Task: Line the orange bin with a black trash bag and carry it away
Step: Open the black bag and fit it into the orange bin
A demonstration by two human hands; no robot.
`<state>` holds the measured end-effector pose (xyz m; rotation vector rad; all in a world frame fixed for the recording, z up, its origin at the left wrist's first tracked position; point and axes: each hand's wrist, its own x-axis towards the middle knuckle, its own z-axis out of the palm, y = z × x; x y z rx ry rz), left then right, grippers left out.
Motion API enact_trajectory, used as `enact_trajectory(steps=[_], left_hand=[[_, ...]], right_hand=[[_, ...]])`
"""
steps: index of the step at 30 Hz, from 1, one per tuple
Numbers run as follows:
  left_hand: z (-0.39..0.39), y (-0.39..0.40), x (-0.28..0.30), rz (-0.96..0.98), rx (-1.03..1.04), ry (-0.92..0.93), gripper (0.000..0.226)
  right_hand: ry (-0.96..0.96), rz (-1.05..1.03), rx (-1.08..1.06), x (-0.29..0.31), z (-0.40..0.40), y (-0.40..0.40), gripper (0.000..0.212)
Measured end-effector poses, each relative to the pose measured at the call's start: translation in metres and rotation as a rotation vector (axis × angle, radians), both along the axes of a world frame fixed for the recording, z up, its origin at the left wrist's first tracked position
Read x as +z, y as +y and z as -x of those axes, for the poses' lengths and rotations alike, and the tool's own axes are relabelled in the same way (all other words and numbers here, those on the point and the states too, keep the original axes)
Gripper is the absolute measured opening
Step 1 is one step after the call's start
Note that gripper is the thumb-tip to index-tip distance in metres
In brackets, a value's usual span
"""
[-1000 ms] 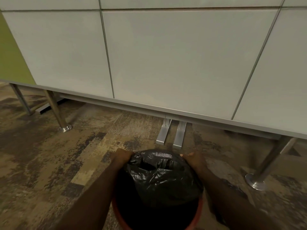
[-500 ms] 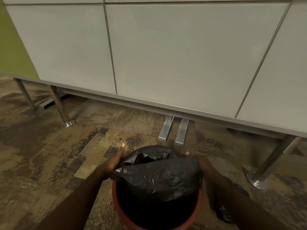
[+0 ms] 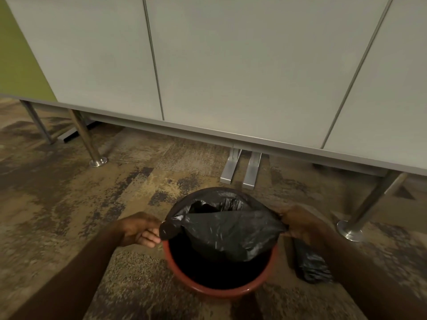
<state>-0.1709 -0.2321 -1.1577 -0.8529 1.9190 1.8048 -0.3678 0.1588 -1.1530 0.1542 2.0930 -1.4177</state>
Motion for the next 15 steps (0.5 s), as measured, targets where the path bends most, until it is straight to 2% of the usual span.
enact_trajectory(steps=[2,7,9,13,15], left_hand=[[-0.005,0.003,0.000,-0.049,0.104,0.015,0.024],[-0.013,0.022,-0.011,-0.254,0.432,0.004,0.009],[-0.012,0.027,-0.015,-0.323,0.520,-0.028,0.014],[-0.012,0.035,-0.014,-0.296,0.588,-0.072,0.017],[-0.013,0.042,-0.013,-0.154,0.570,-0.044,0.019]], right_hand=[[-0.023,0.023,-0.016,-0.004,-0.002,0.007,0.037],[-0.017,-0.024,-0.014,0.001,-0.026,0.016,0.026],[-0.019,-0.044,-0.009,-0.002,-0.031,0.019,0.026],[0.047,-0.138,0.009,-0.004,-0.039,0.022,0.033],[0.083,-0.150,0.026,-0.002,-0.042,0.024,0.034]])
